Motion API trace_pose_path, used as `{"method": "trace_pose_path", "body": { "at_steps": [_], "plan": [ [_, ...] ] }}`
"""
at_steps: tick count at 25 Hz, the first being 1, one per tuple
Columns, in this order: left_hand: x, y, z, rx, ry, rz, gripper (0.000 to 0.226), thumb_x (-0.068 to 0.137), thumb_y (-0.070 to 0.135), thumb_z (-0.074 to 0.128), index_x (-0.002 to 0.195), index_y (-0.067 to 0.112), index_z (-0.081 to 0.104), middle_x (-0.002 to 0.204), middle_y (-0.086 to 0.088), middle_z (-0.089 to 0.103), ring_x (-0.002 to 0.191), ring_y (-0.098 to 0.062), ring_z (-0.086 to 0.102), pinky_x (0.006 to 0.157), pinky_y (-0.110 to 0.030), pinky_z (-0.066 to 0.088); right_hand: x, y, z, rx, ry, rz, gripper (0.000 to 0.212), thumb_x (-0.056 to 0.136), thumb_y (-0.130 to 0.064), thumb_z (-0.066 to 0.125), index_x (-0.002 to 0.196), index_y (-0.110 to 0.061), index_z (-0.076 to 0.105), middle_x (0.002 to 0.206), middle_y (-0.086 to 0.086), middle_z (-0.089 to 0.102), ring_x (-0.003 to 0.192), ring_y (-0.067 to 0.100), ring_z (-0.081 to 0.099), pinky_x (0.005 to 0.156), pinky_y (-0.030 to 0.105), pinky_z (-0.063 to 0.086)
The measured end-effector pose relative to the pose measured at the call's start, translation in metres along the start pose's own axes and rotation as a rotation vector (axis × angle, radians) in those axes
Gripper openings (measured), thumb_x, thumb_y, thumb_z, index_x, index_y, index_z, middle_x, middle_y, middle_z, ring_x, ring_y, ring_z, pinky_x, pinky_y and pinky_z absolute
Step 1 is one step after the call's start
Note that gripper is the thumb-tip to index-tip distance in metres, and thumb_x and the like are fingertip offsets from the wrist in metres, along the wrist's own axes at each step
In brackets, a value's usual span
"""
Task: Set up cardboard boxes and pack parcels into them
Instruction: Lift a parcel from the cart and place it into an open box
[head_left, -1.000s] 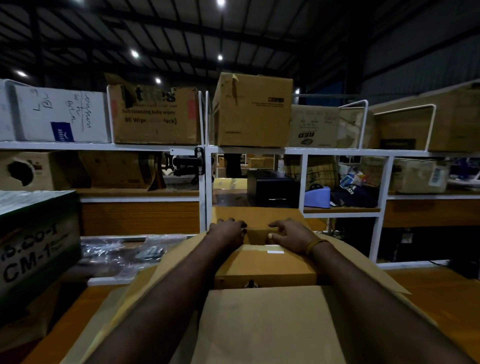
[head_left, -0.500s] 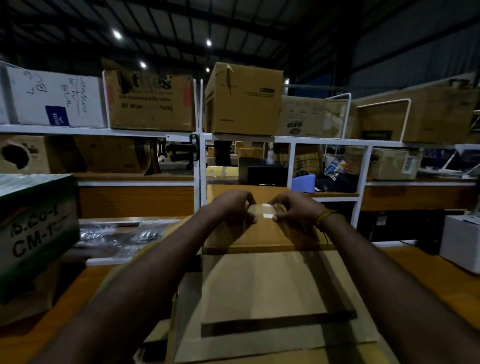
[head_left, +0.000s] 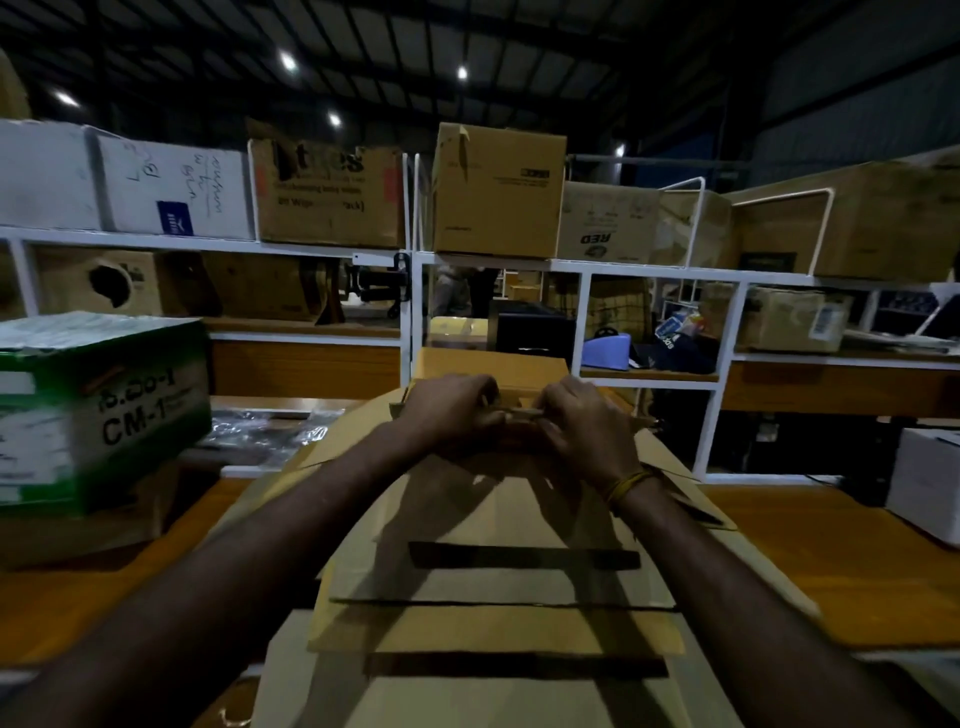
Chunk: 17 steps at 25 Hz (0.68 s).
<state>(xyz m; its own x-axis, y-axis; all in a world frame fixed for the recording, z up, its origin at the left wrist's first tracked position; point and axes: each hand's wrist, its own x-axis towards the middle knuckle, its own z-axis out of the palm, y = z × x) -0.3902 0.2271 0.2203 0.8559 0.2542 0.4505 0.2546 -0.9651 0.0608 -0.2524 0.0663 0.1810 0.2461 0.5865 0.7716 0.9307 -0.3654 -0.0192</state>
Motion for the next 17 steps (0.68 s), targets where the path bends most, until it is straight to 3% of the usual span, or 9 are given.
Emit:
{"method": "trace_pose_path", "body": {
  "at_steps": [4, 7, 11, 14, 17],
  "plan": [
    [-0.015, 0.01, 0.013, -0.24, -0.227, -0.134, 0.039, 0.098, 0.055, 0.047, 0.12, 0.024, 0.059, 0.115, -0.002, 0.062, 0.101, -0.018, 0.059, 0.088, -0.038, 0.053, -0.032, 0.001, 0.005, -0.001, -0.043, 0.011, 0.012, 0.086, -0.033, 0.064, 0.096, -0.031, 0.059, 0.098, -0.008, 0.057, 0.09, 0.014, 0.053, 0.072, 0.03, 0.044],
    [-0.026, 0.009, 0.026, -0.181, -0.325, -0.15, 0.04, 0.101, 0.045, 0.049, 0.134, 0.024, 0.054, 0.135, -0.008, 0.051, 0.116, -0.023, 0.053, 0.097, -0.04, 0.05, -0.058, 0.004, 0.011, 0.03, -0.124, 0.025, 0.026, 0.084, -0.044, 0.067, 0.108, -0.033, 0.063, 0.109, -0.008, 0.057, 0.1, 0.014, 0.053, 0.079, 0.031, 0.042],
    [-0.043, 0.006, 0.052, 0.043, -0.227, -0.098, 0.05, 0.091, 0.039, 0.066, 0.137, 0.034, 0.048, 0.147, -0.004, 0.039, 0.126, -0.024, 0.046, 0.096, -0.04, 0.051, -0.079, 0.006, 0.02, 0.015, -0.284, 0.086, 0.049, 0.084, -0.063, 0.061, 0.126, -0.038, 0.06, 0.127, -0.006, 0.05, 0.115, 0.015, 0.045, 0.093, 0.035, 0.039],
    [-0.049, 0.004, 0.074, 0.224, -0.109, -0.047, 0.062, 0.082, 0.044, 0.073, 0.135, 0.037, 0.042, 0.142, -0.004, 0.039, 0.127, -0.027, 0.043, 0.095, -0.044, 0.051, -0.08, 0.002, 0.026, 0.026, -0.346, 0.141, 0.047, 0.089, -0.06, 0.057, 0.129, -0.037, 0.059, 0.13, -0.005, 0.045, 0.118, 0.016, 0.044, 0.096, 0.036, 0.039],
    [-0.035, -0.002, 0.07, 0.181, -0.109, -0.048, 0.069, 0.079, 0.045, 0.076, 0.138, 0.036, 0.042, 0.139, -0.003, 0.043, 0.125, -0.027, 0.043, 0.095, -0.044, 0.05, -0.067, -0.003, 0.032, 0.01, -0.316, 0.204, 0.042, 0.093, -0.056, 0.053, 0.13, -0.037, 0.056, 0.127, -0.003, 0.045, 0.115, 0.017, 0.045, 0.093, 0.035, 0.042]
  ]
}}
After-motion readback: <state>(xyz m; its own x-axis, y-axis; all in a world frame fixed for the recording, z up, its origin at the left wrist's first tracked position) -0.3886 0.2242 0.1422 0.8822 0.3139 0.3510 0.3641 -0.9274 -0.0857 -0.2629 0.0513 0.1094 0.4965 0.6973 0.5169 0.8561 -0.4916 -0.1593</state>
